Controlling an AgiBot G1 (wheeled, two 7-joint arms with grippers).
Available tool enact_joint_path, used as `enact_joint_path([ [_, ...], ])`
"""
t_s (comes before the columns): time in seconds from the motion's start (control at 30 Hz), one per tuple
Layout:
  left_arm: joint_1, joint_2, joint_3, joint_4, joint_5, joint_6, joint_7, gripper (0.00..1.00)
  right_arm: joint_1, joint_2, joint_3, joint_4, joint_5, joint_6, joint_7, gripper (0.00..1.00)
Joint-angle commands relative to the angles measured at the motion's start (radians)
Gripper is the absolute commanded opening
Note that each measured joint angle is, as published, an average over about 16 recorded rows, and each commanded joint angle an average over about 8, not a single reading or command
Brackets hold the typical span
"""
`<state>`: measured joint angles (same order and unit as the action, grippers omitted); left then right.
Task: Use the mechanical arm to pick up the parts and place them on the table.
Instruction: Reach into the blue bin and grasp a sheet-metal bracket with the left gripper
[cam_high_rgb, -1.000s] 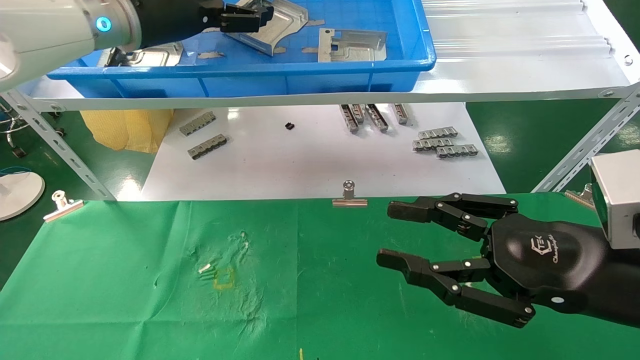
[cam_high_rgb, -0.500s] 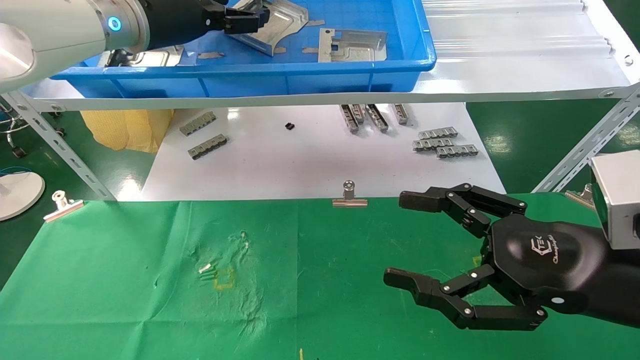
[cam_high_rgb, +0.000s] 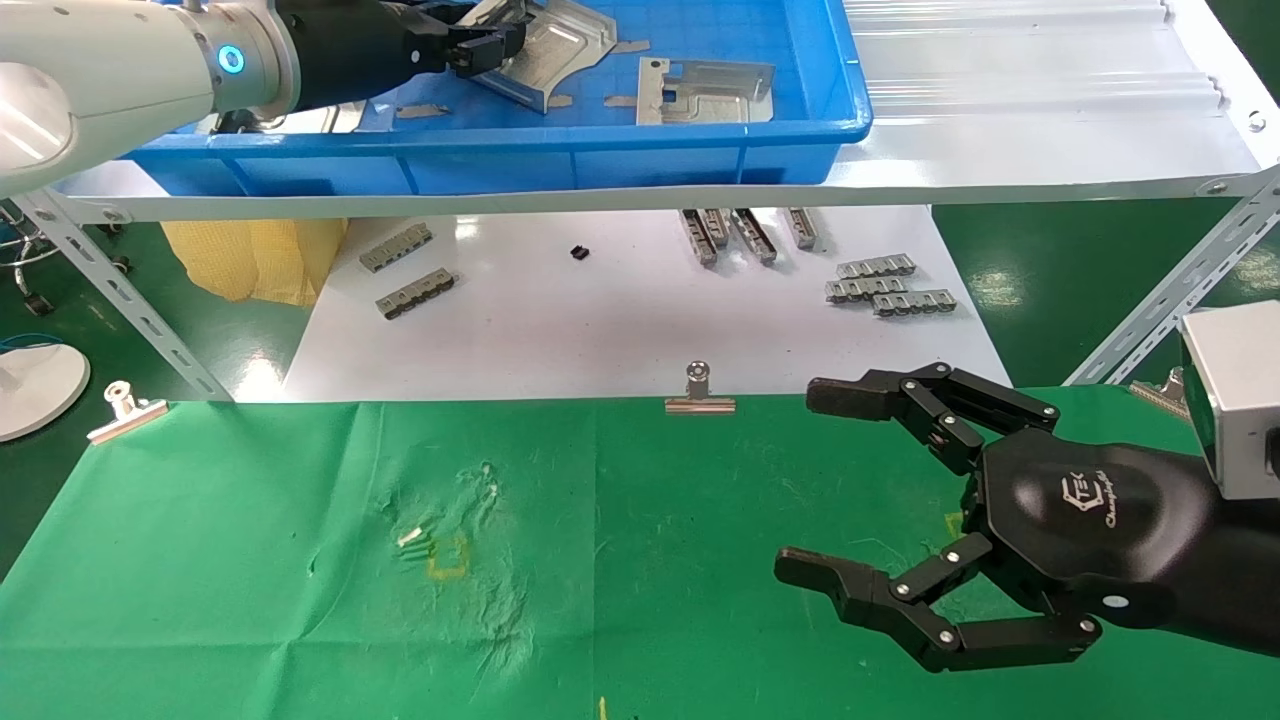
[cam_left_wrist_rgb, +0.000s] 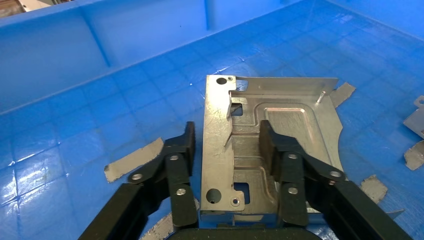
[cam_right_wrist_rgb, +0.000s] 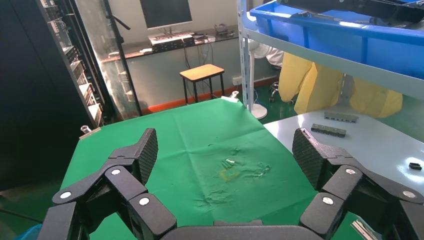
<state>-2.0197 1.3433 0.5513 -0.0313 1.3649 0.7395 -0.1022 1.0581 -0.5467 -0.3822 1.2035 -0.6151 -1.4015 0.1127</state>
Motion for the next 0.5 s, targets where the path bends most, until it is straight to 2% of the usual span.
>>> enact_joint_path([
  [0.03,0.002,-0.001,0.002,-0.002,0.002,0.000,-0.004,0.00,0.000,0.000,0.000,0.000,0.000,0.000,0.000,1.00],
  [0.5,-0.019,-0.015,-0.013,-0.037,-0.025,0.028,0.031,0.00,0.000,0.000,0.000,0.000,0.000,0.000,0.000,1.00],
])
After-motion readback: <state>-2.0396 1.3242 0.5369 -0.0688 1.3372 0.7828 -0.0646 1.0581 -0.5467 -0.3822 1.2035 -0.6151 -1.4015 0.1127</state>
